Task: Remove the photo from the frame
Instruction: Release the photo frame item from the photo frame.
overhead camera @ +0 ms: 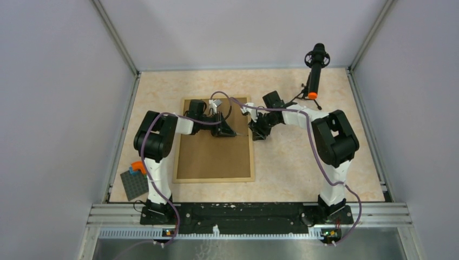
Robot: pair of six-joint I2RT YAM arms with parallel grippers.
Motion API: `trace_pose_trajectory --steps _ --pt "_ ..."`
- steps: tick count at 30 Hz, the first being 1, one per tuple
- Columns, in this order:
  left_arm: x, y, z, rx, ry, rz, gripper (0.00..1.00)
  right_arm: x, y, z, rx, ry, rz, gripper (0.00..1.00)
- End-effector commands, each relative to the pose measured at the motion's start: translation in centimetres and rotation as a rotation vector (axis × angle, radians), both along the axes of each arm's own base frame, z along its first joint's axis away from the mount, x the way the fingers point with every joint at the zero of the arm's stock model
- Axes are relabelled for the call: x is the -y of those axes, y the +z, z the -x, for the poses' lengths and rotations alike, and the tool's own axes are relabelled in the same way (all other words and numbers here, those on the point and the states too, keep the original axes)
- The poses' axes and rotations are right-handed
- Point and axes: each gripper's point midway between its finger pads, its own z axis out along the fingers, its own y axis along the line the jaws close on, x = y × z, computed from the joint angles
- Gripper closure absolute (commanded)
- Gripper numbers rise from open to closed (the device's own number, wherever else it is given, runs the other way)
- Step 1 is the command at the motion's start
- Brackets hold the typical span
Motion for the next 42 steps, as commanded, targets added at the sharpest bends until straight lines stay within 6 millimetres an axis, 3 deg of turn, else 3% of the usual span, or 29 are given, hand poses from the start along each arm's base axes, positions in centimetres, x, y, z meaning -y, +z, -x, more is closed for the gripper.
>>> trace_pose_trajectory --steps 1,11,36,42 --pt "-0.8 0.7 -0.6 -0.009 0.050 -0.007 1.00 -1.3 0.8 -0.6 0.030 0.033 -0.021 0.58" --pt "-1.4 0.2 -0.9 -0.019 0.077 -0.019 1.00 -1.5 0.9 -0.7 0.029 0.036 -0.027 0.58" --pt "1.0 -1.7 -0.7 -0.037 0.059 -0.061 1.00 -2.7 0.9 -0.3 0.032 0.076 -0.030 0.58" --pt "1.9 -1.5 0.2 -0.057 0.032 -0.019 1.00 -3.1 0.9 -0.4 0.034 0.081 -0.030 0.58"
